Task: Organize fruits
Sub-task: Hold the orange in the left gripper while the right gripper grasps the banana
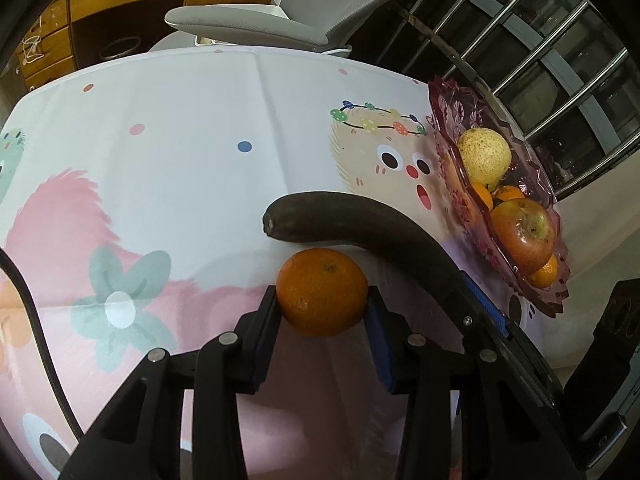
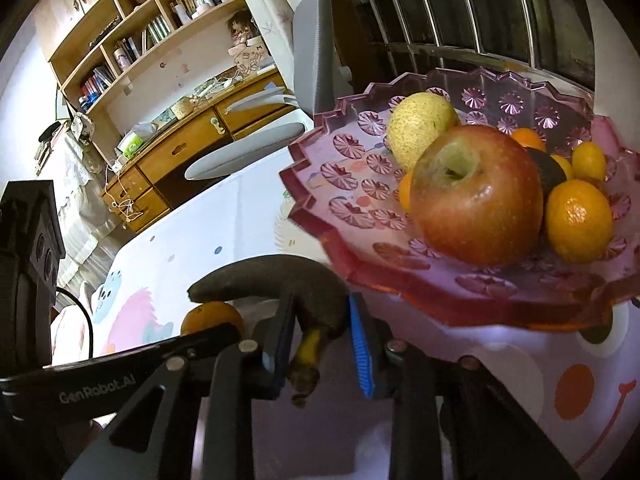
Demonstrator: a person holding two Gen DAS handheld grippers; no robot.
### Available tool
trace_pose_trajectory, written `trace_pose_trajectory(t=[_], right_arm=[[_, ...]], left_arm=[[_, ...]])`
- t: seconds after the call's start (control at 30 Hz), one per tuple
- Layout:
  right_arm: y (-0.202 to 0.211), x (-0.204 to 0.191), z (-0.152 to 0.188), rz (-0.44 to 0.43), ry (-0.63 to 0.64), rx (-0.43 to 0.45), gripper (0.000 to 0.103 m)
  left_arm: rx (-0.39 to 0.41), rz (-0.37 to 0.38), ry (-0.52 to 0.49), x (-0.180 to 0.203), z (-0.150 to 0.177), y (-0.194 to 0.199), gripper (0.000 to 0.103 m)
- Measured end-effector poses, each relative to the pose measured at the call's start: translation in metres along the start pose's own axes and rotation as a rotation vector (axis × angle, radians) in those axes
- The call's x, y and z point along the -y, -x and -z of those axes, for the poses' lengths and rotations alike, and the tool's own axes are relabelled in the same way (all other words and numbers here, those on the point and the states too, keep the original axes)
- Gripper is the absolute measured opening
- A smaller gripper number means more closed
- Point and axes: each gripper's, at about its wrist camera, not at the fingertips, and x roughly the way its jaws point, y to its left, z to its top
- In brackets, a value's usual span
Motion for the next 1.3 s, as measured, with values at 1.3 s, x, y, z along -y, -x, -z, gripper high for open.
trace_pose_trajectory(t=[1.3], right_arm=[[0.101,-0.043,-0.032,-0.033,0.324,0.051,0.013]], left_arm=[[0.197,-0.06,0.038,0.021,-0.002,0.119,0.04]])
